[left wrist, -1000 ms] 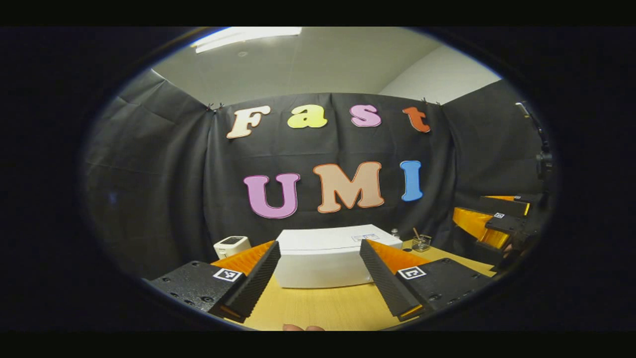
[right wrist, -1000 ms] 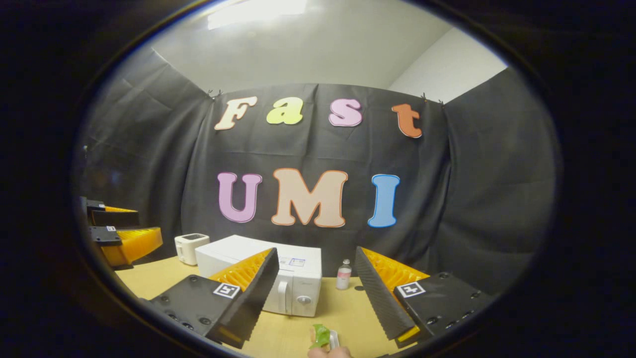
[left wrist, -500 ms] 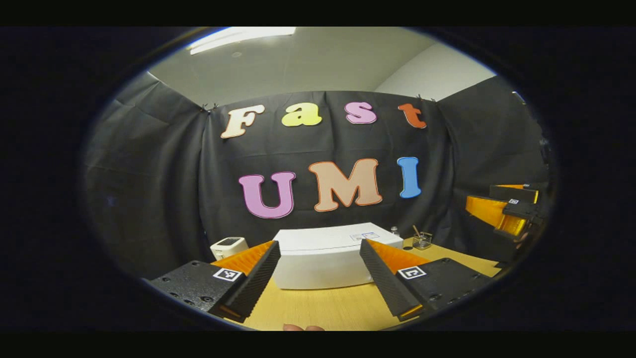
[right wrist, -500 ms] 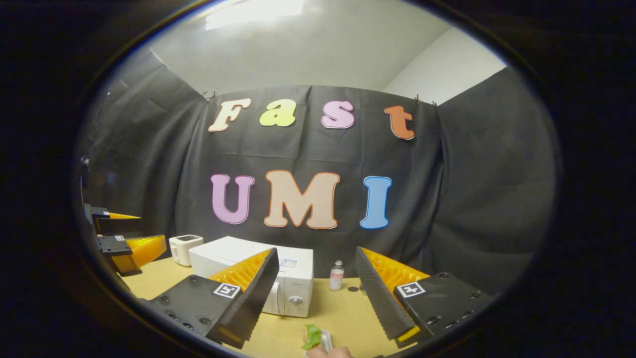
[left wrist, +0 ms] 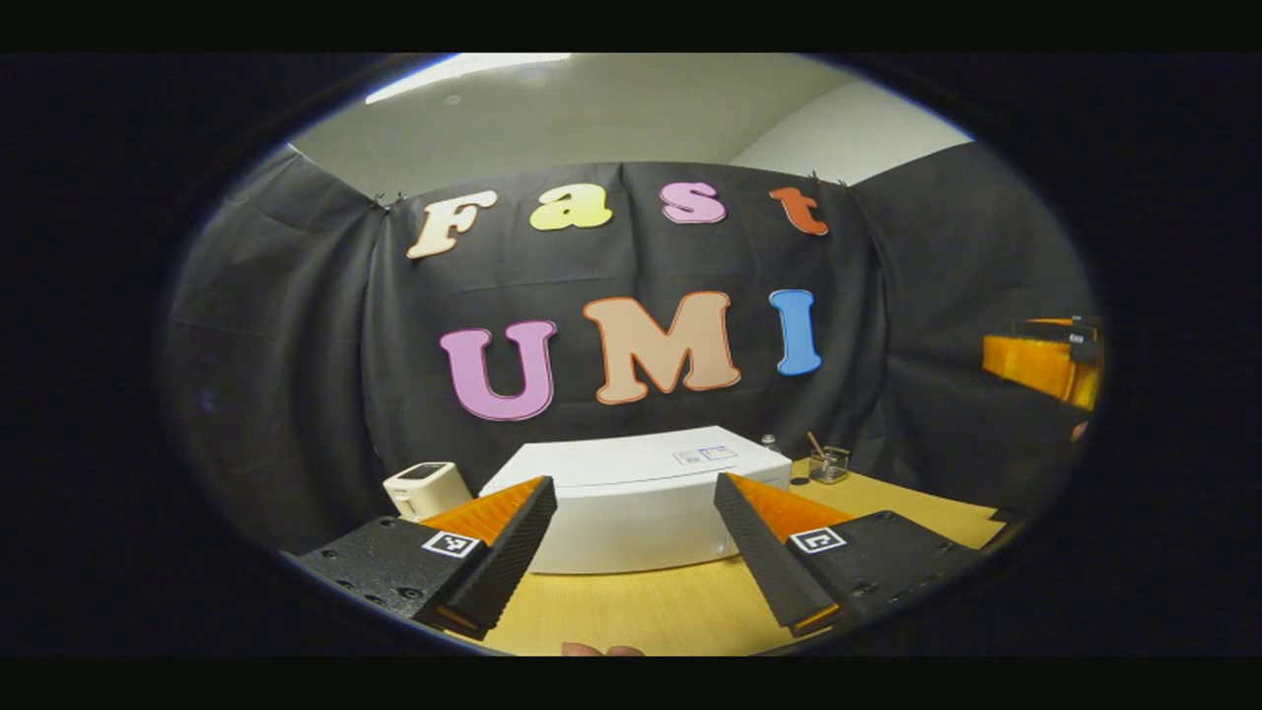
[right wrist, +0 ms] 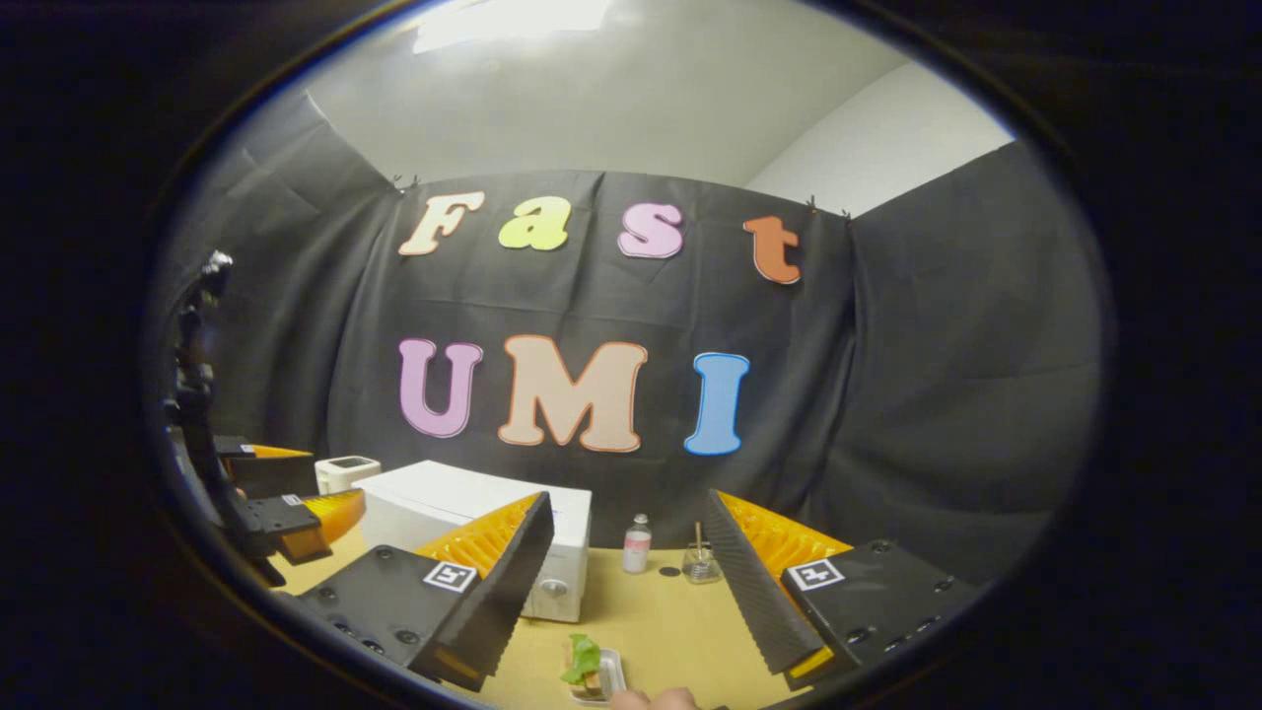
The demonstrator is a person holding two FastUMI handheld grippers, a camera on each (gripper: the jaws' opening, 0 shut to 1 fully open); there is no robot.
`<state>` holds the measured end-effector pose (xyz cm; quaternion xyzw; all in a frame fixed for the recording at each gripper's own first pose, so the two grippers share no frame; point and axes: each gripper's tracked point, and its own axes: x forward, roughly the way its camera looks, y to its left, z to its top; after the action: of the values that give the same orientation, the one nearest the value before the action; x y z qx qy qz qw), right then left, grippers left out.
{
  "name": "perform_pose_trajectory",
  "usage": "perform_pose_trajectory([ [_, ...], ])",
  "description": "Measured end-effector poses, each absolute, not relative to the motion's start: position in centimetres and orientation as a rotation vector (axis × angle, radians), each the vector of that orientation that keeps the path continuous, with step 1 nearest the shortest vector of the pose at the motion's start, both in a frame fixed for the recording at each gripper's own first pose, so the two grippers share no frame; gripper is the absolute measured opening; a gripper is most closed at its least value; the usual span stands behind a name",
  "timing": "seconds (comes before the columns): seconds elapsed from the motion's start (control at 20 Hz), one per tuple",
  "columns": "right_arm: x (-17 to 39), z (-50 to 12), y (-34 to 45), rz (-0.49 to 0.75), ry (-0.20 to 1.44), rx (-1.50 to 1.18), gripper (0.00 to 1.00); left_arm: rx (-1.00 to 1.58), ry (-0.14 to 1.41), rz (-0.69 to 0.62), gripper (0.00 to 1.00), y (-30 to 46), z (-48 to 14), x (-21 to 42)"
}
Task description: Open the microwave oven with the left hand, put the food in, and close the microwave oven.
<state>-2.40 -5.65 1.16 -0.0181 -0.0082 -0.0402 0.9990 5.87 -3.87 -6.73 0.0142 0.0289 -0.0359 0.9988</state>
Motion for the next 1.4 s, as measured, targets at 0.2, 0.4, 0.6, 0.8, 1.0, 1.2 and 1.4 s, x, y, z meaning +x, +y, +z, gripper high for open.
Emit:
perform_pose_trajectory([
  [0.2,-3.5,1.9,-6.6,-0.093,-0.029,-0.051,0.96,0.016,0.096,-0.109,1.0,-6.1,-10.0,7.8],
  [0.4,-4.5,2.3,-7.8,-0.114,-0.034,-0.067,0.96,0.032,0.122,-0.139,0.98,-8.3,-13.6,10.2],
  [0.6,-5.6,2.4,-9.6,-0.14,-0.012,-0.085,0.96,0.012,0.167,-0.145,0.98,-10.3,-17.7,12.9],
  [0.8,-6.2,2.0,-10.3,-0.146,0.009,-0.089,0.96,0.027,0.211,-0.141,0.99,-12.1,-21.6,15.6],
  [1.0,-5.9,1.9,-10.6,-0.149,0.012,-0.094,0.96,0.029,0.243,-0.157,0.98,-13.9,-24.3,17.6],
  [1.2,-5.5,1.7,-10.7,-0.143,0.014,-0.077,0.96,0.053,0.277,-0.162,0.98,-15.0,-26.6,19.2],
  [1.4,-5.5,1.2,-11.6,-0.156,0.026,-0.087,0.96,0.057,0.294,-0.167,0.98,-15.7,-27.7,20.2],
])
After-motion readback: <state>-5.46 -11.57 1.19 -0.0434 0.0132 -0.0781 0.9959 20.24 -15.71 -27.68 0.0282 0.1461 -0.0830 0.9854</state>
